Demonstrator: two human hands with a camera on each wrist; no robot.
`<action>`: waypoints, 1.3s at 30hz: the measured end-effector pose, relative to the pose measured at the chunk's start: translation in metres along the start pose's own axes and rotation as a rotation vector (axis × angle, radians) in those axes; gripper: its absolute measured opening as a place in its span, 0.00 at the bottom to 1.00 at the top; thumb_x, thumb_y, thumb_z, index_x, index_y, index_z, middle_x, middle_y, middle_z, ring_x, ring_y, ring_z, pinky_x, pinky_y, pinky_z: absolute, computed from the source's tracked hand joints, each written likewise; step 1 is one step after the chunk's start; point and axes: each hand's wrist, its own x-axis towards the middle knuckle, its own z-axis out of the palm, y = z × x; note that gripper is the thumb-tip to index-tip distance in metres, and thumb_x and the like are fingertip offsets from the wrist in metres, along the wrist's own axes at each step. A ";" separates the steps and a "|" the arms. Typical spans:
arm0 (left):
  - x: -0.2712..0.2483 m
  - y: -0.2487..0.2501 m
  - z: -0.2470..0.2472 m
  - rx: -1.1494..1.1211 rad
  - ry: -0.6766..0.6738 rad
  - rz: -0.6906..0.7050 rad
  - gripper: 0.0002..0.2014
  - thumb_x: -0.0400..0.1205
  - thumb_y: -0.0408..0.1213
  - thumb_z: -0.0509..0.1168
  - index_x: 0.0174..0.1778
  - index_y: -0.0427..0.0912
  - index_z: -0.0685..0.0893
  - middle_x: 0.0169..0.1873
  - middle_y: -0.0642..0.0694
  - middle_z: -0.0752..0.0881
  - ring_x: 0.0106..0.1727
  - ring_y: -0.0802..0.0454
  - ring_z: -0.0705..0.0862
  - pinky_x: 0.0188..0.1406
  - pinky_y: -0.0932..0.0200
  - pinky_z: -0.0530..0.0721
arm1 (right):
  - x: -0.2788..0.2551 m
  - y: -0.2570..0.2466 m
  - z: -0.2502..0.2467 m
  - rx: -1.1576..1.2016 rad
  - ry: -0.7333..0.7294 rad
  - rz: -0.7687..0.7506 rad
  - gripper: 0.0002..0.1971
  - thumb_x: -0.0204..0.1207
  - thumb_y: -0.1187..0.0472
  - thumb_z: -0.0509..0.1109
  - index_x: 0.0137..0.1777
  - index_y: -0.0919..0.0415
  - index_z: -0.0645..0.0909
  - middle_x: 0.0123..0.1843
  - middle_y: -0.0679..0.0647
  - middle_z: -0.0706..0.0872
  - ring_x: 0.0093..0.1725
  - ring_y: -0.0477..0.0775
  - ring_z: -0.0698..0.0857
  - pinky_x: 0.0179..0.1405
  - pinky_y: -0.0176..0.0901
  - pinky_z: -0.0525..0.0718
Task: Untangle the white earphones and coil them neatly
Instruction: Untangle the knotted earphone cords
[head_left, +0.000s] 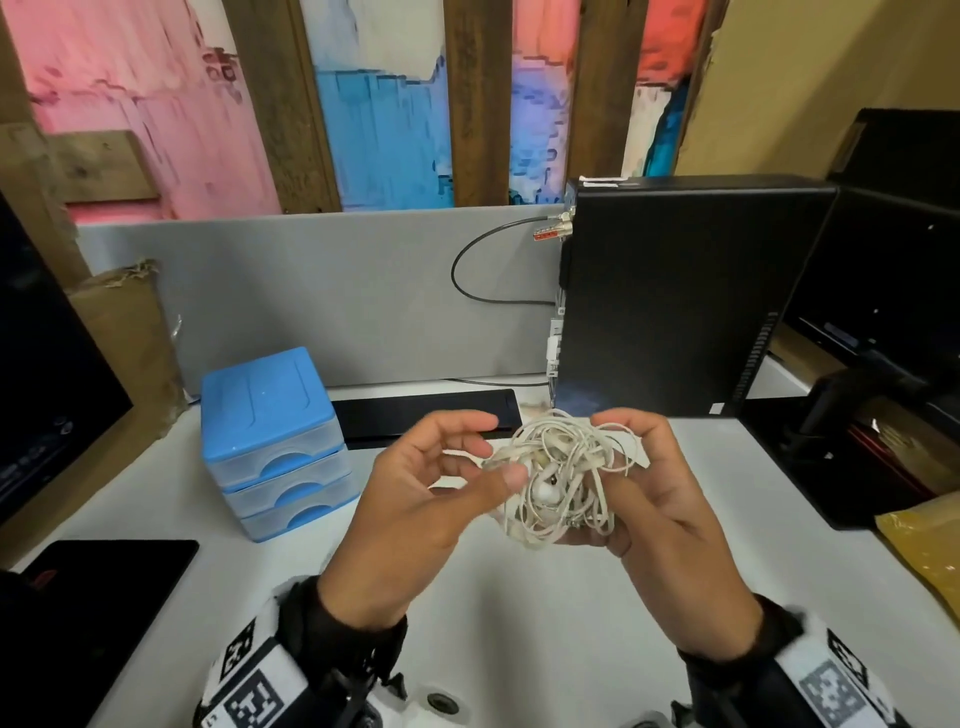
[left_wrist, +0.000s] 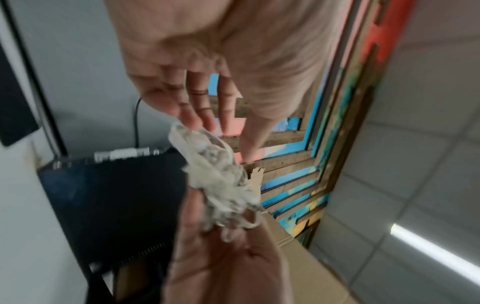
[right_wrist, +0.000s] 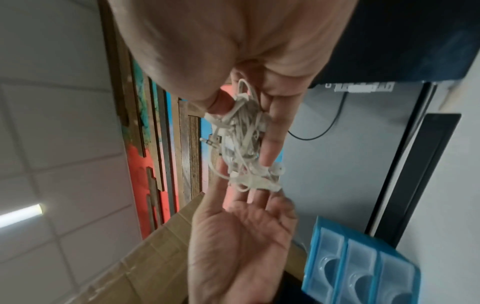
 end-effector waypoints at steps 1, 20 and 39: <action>0.000 0.000 0.000 0.046 -0.029 -0.009 0.24 0.61 0.51 0.80 0.54 0.58 0.89 0.48 0.52 0.90 0.46 0.54 0.86 0.47 0.57 0.88 | 0.000 0.000 0.001 0.020 -0.005 0.020 0.14 0.75 0.63 0.62 0.60 0.58 0.72 0.51 0.60 0.92 0.43 0.60 0.91 0.37 0.51 0.90; 0.005 0.009 -0.003 -0.413 -0.104 -0.488 0.16 0.77 0.36 0.71 0.59 0.32 0.86 0.56 0.30 0.89 0.51 0.38 0.89 0.49 0.47 0.90 | 0.000 0.005 0.007 -0.234 0.208 -0.113 0.10 0.78 0.56 0.74 0.55 0.54 0.79 0.55 0.51 0.90 0.51 0.53 0.90 0.41 0.50 0.89; -0.003 0.023 0.014 -0.489 -0.017 -0.453 0.21 0.76 0.39 0.69 0.61 0.29 0.82 0.53 0.30 0.91 0.44 0.39 0.93 0.42 0.50 0.93 | -0.006 0.001 0.005 -0.436 0.145 -0.259 0.17 0.69 0.63 0.80 0.58 0.51 0.88 0.40 0.50 0.88 0.39 0.50 0.85 0.32 0.40 0.83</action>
